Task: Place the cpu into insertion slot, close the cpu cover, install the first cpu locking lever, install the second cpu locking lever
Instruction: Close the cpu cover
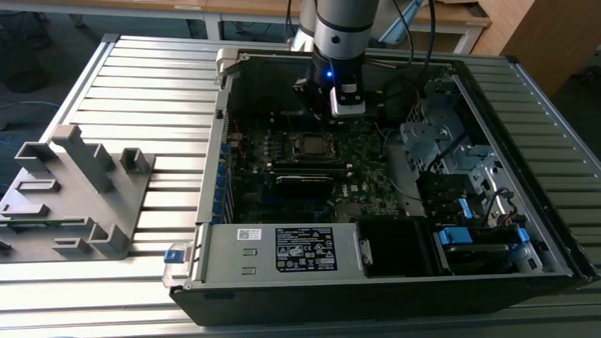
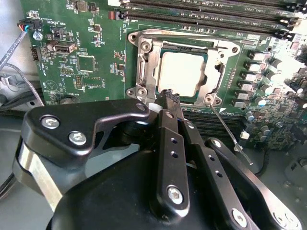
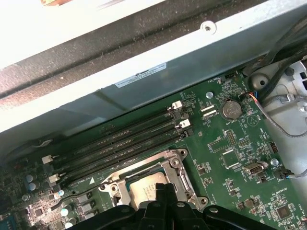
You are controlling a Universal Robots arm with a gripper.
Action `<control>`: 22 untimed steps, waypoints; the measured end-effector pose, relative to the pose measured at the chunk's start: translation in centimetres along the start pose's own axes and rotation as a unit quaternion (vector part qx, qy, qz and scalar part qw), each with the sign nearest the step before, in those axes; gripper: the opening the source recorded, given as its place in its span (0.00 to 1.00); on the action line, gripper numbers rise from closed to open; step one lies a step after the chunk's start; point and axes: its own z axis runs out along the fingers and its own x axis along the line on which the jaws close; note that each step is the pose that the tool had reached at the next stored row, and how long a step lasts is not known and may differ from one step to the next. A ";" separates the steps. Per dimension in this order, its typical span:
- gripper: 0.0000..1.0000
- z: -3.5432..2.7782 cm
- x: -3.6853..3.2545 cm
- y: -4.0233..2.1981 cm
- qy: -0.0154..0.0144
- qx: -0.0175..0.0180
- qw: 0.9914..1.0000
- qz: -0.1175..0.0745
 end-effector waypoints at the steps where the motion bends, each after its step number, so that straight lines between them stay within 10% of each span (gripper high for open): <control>1: 0.11 0.00 0.00 0.00 0.000 0.000 1.000 0.000; 22: 0.11 0.01 0.00 0.00 0.002 0.000 0.999 -0.032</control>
